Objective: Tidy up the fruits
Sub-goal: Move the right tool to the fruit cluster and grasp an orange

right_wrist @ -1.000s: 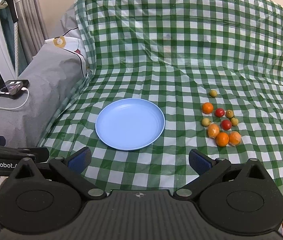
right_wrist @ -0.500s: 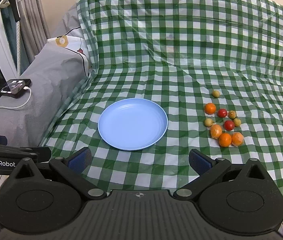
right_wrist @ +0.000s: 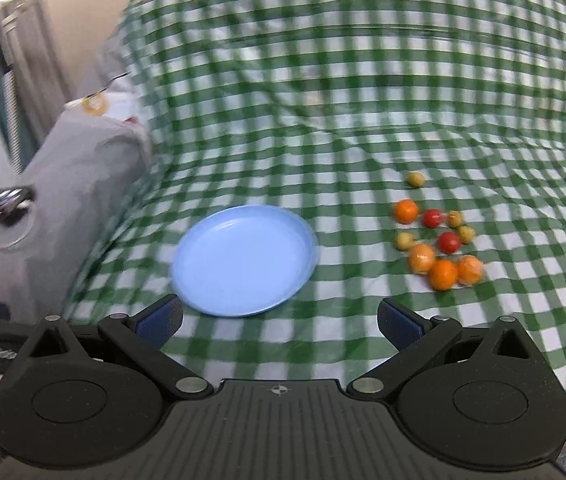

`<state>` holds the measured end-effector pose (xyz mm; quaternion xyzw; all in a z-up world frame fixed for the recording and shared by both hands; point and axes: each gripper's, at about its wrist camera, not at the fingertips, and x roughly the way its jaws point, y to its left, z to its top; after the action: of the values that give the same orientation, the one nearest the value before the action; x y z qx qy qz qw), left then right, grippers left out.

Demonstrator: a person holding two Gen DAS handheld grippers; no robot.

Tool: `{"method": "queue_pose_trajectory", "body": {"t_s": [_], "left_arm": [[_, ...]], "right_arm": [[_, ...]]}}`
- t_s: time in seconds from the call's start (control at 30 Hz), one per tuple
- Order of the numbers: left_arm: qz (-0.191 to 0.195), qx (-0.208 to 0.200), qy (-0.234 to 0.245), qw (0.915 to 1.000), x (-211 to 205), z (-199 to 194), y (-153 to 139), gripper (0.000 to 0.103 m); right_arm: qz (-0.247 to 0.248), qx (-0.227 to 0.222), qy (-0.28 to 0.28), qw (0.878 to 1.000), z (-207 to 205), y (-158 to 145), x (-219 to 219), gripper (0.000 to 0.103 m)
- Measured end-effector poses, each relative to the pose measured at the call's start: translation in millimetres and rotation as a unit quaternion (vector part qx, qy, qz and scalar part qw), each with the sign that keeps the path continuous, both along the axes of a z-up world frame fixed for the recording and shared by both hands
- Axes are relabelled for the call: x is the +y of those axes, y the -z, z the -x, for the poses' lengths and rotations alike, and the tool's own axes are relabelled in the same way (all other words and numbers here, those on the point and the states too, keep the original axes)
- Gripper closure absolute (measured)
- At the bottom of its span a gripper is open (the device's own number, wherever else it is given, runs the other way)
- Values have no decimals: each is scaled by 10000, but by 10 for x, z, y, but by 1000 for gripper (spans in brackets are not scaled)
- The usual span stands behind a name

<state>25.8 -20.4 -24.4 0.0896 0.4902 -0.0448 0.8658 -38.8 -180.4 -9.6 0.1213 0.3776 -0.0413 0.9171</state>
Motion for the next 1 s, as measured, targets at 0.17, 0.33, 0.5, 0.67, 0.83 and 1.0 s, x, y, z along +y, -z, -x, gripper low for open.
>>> {"method": "queue_pose_trajectory", "body": {"t_s": [0.17,0.33,0.5,0.67,0.83,1.0], "left_arm": [[87,96,290,9995,-331,-227,105,0],[222,196,722,9969,-836,-518,252,0],[253,536,1190,9911,-1395,-845,554,0],[402,955,1338,9856,-1943,-1196,911,1],[483,1152,1391,9824,-2380,-1469,1186,1],[730,1332,1319,9796,-2638,-1639,1308,4]], "right_arm": [[203,173,726,9970,-13,343,-470,0],[384,316,1345,9897,-116,748,-1042,0],[816,488,1884,9775,-338,1166,-1552,1],[973,613,1732,9781,-624,1587,-1884,1],[1082,443,1278,9849,-757,1797,-1900,17],[910,188,1020,9904,-776,1871,-1980,28]]}}
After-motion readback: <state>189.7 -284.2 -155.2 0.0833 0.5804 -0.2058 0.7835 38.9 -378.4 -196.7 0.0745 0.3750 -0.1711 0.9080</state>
